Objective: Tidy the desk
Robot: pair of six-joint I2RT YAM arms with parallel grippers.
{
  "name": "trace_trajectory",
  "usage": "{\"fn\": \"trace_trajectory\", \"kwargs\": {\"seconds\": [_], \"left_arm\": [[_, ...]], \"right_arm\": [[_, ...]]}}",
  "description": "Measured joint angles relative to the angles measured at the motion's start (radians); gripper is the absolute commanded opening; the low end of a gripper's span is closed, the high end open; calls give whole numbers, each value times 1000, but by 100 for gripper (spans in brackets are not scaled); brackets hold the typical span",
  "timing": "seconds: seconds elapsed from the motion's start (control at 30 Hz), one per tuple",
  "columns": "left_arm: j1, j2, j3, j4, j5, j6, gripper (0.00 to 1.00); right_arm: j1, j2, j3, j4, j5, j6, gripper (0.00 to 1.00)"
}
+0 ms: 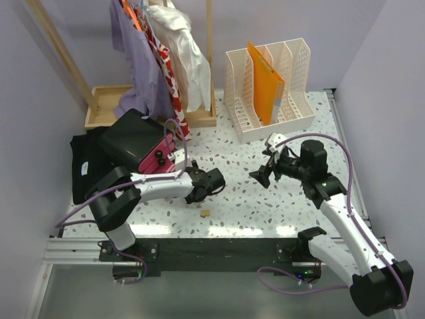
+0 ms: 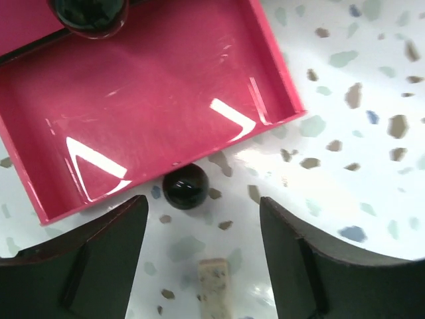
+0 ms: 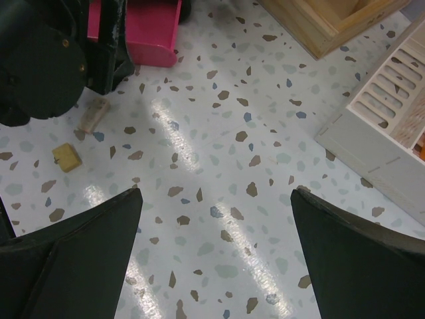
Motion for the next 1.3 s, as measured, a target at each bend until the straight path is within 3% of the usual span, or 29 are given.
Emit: {"fn": "trace_trajectory", "kwargs": {"seconds": [0.2, 0.47, 0.7, 0.9, 1.1, 1.2, 1.3], "left_arm": [[-6, -174, -43, 156, 101, 212, 80], [-6, -340, -202, 364, 362, 510, 81], [-12, -331, -237, 359, 416, 461, 73], [-18, -138, -124, 225, 383, 275, 65], [-24, -63, -83, 164, 364, 162, 48], [-24, -63, -83, 149, 360, 135, 27], [-24, -61, -83, 148, 357, 125, 12]], "right_arm": [[0, -8, 0, 0, 0, 0, 99], [-1, -10, 0, 0, 0, 0, 99], [-4, -10, 0, 0, 0, 0, 99], [-6, -10, 0, 0, 0, 0, 99], [-6, -10, 0, 0, 0, 0, 99], [-6, -10, 0, 0, 0, 0, 99], [-6, -10, 0, 0, 0, 0, 99]]}}
